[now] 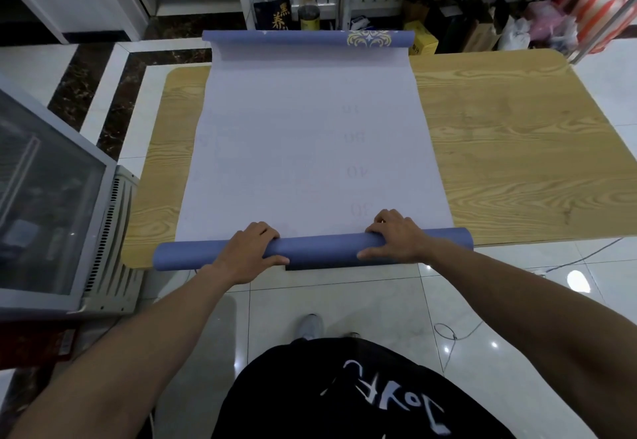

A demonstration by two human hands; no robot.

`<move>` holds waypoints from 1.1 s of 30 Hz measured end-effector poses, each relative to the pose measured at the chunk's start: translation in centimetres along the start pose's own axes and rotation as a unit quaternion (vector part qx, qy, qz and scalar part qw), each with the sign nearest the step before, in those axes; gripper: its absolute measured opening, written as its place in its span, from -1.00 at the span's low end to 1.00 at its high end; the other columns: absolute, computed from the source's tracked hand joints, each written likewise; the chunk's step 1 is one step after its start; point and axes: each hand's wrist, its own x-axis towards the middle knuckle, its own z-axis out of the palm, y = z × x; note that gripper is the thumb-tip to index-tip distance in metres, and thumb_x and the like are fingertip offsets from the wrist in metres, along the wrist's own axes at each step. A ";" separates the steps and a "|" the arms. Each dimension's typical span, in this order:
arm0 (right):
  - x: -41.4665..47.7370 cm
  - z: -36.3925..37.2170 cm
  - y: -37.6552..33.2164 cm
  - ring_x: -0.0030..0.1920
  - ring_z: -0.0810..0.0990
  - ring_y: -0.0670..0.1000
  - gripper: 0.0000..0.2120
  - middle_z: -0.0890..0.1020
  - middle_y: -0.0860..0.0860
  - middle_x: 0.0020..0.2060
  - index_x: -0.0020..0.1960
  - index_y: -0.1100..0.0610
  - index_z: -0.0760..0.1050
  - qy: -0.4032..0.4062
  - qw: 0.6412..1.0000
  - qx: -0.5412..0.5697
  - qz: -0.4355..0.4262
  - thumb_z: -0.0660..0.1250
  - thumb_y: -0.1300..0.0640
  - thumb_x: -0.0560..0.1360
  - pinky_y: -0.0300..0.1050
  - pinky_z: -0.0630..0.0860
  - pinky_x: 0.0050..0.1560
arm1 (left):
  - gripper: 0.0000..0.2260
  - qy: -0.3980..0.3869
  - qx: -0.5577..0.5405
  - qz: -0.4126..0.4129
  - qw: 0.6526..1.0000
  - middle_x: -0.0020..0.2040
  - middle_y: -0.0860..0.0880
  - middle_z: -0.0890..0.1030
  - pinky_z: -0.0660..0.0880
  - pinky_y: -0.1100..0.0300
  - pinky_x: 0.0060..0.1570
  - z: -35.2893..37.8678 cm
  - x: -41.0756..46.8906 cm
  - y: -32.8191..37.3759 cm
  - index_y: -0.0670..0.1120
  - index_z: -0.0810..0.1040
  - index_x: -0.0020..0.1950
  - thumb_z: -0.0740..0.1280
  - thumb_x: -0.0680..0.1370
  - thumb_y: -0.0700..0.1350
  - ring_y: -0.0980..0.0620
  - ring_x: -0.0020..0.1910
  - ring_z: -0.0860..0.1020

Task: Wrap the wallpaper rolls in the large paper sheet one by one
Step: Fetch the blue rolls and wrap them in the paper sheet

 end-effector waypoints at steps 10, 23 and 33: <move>-0.1 -0.2 0.5 -0.11 0.50 0.02 -0.42 0.61 0.04 -0.01 0.15 0.06 0.39 -0.011 0.999 0.023 0.027 0.25 -0.40 0.41 -0.10 0.34 0.02 | -0.53 -0.016 0.005 -0.028 0.999 0.02 -0.03 0.59 0.50 0.10 -0.03 -0.8 0.1 0.5 0.00 0.37 0.18 0.15 0.50 0.35 -0.01 -0.11 0.53; 0.1 0.5 0.5 0.04 0.45 0.02 -0.29 0.52 -0.02 0.10 0.24 0.02 0.34 0.008 0.999 0.029 0.018 0.32 -0.44 0.31 -0.05 0.33 0.11 | -0.40 -0.007 0.031 -0.037 0.999 0.13 -0.06 0.55 0.47 0.05 0.05 -0.4 0.9 0.4 -0.04 0.37 0.31 -0.02 0.53 0.37 -0.06 0.01 0.53; 0.6 -0.1 0.5 0.20 0.37 0.05 -0.26 0.45 0.04 0.18 0.29 0.05 0.46 -0.023 0.999 -0.023 0.020 0.07 -0.48 0.40 0.01 0.32 0.23 | -0.02 -0.008 0.079 0.007 0.997 0.15 0.00 0.43 0.38 0.13 0.07 -0.1 0.6 0.1 -0.04 0.44 0.26 -0.27 0.27 0.61 0.01 0.09 0.37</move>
